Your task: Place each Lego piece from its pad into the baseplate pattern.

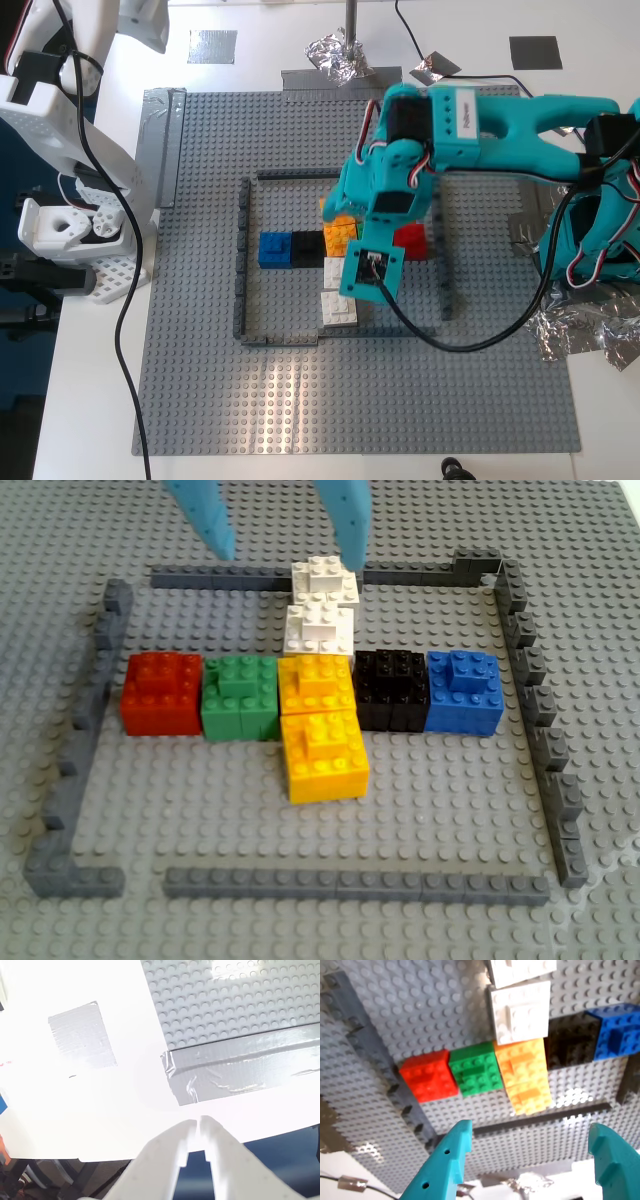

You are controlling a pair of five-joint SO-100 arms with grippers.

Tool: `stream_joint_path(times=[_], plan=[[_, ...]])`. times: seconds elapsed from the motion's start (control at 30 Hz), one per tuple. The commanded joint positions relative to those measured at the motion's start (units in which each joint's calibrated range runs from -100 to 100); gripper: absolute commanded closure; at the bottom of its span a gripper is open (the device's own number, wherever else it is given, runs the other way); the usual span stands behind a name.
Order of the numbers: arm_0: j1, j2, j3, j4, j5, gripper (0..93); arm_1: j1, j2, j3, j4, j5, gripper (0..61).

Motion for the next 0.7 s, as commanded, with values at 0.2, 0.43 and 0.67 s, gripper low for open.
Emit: stream_joint_path(times=[0.2, 0.43, 0.67], plan=[[14.0, -7.6, -1.0, 4.6, 0.3, 67.3, -0.6, -3.5, -3.8, -1.8, 0.0, 61.2], [22.8, -9.7, -1.1, 4.8, 0.4, 67.3, -0.6, -3.1, -3.8, -1.7, 0.0, 61.2], [34.4, -11.8, -1.2, 4.8, 0.8, 67.3, -0.4, -2.2, -4.1, -1.0, 0.8, 61.2]])
